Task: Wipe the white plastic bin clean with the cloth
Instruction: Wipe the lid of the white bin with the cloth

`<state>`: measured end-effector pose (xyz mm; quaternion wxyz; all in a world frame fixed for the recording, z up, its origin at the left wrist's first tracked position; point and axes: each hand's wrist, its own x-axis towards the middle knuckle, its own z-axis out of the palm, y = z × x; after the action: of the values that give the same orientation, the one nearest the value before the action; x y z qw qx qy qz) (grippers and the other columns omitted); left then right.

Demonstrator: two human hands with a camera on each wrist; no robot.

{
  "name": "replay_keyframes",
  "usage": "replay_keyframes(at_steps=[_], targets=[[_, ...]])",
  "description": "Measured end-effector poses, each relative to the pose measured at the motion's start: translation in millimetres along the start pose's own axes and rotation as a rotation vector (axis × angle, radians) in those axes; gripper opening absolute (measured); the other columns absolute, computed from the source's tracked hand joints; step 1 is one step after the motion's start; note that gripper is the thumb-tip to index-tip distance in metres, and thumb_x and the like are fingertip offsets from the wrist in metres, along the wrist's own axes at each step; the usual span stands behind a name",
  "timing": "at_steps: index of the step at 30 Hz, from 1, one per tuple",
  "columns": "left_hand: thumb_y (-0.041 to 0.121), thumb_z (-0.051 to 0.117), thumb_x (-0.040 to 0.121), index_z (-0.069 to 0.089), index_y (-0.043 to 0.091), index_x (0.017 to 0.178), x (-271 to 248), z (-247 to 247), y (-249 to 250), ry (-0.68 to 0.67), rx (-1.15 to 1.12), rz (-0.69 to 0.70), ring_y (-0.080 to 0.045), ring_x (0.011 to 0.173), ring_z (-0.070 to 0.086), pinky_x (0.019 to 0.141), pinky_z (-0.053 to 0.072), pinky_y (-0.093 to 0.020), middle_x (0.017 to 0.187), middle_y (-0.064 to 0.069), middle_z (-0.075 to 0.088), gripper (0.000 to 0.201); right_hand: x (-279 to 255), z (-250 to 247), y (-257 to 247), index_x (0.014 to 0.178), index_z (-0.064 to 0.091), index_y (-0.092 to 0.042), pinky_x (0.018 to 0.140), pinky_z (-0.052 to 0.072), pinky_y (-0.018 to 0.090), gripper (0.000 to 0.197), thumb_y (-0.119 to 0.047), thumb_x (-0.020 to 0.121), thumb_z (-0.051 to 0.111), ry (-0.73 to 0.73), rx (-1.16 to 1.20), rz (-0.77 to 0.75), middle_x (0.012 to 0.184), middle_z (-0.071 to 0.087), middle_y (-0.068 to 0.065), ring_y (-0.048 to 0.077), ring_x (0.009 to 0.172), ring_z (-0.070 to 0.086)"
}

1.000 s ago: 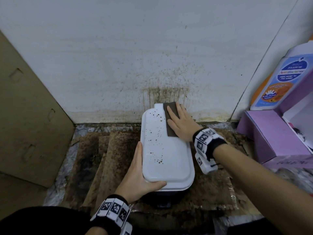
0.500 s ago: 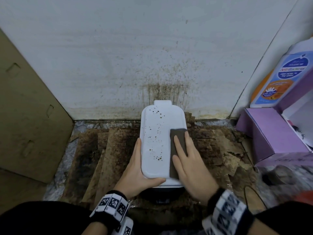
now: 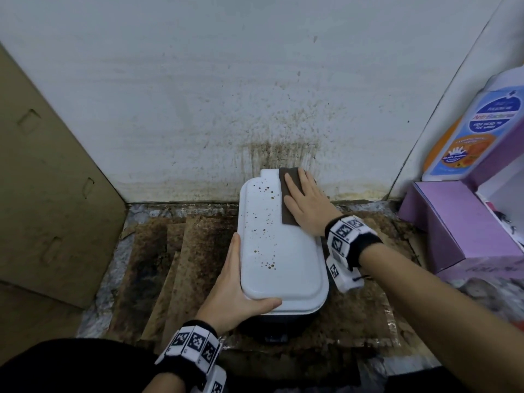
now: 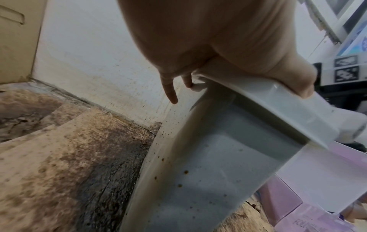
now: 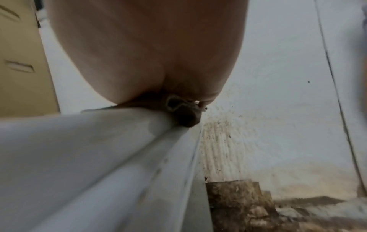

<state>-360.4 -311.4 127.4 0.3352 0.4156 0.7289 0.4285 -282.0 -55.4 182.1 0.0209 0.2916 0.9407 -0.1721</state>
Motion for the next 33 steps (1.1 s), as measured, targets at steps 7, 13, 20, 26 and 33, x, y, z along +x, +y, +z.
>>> replay_keyframes(at_steps=[7,13,20,26,33], targets=[[0.068,0.089,0.056,-0.018,0.050,0.155,4,1,-2,0.013,0.009,0.010,0.000,0.156,0.007,0.124,0.026,-0.049,0.166,0.030,-0.006,0.146,-27,6,0,0.160,-0.003,-0.018,0.126,-0.002,0.039,0.061,-0.041,0.108,0.020,-0.002,0.083,-0.053,0.168,-0.016,0.002,0.018,0.154,-0.019],[0.071,0.087,0.055,-0.021,0.046,0.155,0,1,-1,0.017,0.024,0.000,0.007,0.153,-0.001,0.128,0.019,-0.043,0.164,0.033,-0.013,0.149,-134,40,-25,0.160,0.002,-0.018,0.125,-0.004,0.032,0.060,-0.041,0.108,0.021,0.137,0.079,-0.115,0.168,-0.015,-0.003,0.013,0.152,-0.025],[0.063,0.096,0.043,-0.022,0.050,0.151,-2,-9,9,-0.063,0.021,-0.035,-0.003,0.149,0.026,0.121,0.034,-0.042,0.161,0.026,0.018,0.161,-149,48,-41,0.159,-0.009,-0.023,0.126,-0.004,0.034,0.060,-0.041,0.108,0.017,0.142,-0.004,-0.047,0.166,-0.021,-0.004,0.010,0.150,-0.029],[0.057,0.096,0.049,-0.025,0.044,0.153,-2,-26,7,-0.167,0.134,0.013,-0.003,0.141,0.040,0.112,0.042,-0.032,0.161,0.021,0.025,0.160,-124,47,-65,0.160,0.002,-0.014,0.127,0.004,0.043,0.061,-0.039,0.105,0.012,0.146,-0.099,-0.082,0.169,-0.004,0.006,0.020,0.156,-0.007],[0.060,0.096,0.048,-0.023,0.037,0.156,-2,-25,7,-0.134,0.144,0.027,-0.005,0.138,0.046,0.107,0.048,-0.033,0.162,0.013,0.028,0.163,-101,60,-108,0.158,0.019,-0.007,0.125,0.016,0.047,0.060,-0.034,0.104,0.018,0.176,-0.095,-0.132,0.167,0.015,0.016,0.031,0.155,0.012]])
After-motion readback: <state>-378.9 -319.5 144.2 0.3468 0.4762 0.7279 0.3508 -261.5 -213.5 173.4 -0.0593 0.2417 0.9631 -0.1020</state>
